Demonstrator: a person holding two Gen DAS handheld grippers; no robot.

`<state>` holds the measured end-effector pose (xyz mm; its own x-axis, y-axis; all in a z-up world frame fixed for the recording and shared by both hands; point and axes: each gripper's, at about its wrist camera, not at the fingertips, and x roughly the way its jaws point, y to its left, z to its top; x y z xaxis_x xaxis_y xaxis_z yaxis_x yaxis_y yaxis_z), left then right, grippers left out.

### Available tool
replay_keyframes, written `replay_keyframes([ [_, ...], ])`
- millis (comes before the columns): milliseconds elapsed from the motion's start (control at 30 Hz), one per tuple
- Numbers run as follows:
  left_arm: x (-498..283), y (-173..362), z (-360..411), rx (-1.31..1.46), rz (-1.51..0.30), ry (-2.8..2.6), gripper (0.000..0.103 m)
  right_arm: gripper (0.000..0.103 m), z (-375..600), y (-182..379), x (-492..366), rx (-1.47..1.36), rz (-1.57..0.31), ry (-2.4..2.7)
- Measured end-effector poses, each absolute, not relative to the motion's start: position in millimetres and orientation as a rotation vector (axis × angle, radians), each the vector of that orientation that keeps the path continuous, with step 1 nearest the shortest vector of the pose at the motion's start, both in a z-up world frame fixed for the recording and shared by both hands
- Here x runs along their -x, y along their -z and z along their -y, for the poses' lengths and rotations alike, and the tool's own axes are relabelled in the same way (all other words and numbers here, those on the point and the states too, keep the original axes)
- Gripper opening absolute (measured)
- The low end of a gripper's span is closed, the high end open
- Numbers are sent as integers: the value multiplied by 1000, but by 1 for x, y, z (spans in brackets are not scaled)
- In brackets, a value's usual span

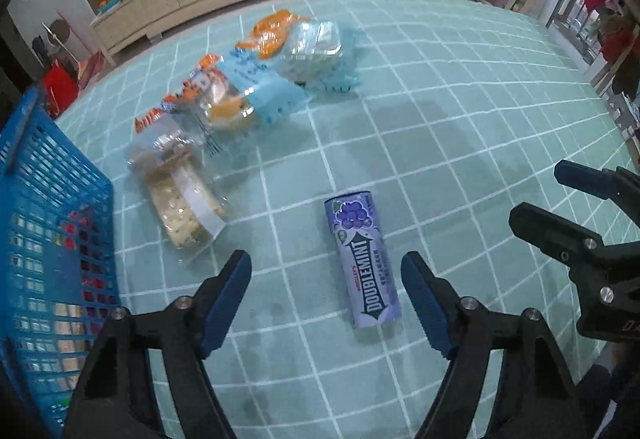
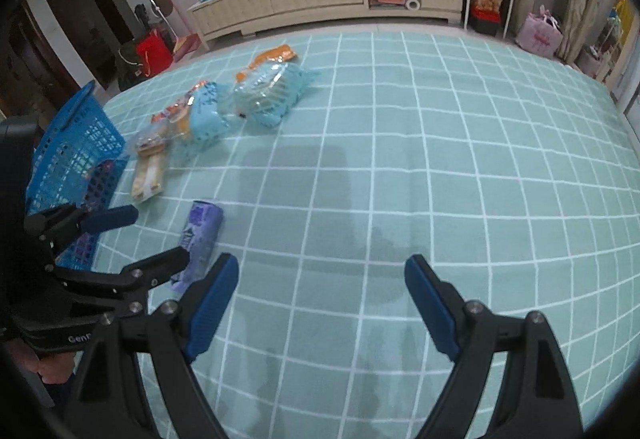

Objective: Organize snacks
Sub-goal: 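Grasp the purple Doublemint gum tube with the left gripper, then carry the gum tube over the blue basket with the left gripper while the right gripper grasps the cracker pack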

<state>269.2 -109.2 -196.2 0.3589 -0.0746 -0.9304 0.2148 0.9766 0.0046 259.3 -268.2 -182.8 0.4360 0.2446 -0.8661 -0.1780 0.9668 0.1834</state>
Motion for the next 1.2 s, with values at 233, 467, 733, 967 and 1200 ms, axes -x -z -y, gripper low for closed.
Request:
replay_keyframes([
  [233,-275,208,113,-107,-1231,231,53,88,272,193,-265,-63,-1112,-255],
  [467,-275,219,129,-120,-1305,270,22,88,278,192,-266,-72,-1122,-255],
  [733,-272,220,126,-127,-1268,239,20,88,280,187,-265,-78,-1134,-250],
  [967,-260,181,98,-60,-1178,212,18,88,257,168,-268,-49,-1120,-284],
  [1200,-235,127,51,-46,-1047,162,18,88,213,148,-274,-25,-1106,-355],
])
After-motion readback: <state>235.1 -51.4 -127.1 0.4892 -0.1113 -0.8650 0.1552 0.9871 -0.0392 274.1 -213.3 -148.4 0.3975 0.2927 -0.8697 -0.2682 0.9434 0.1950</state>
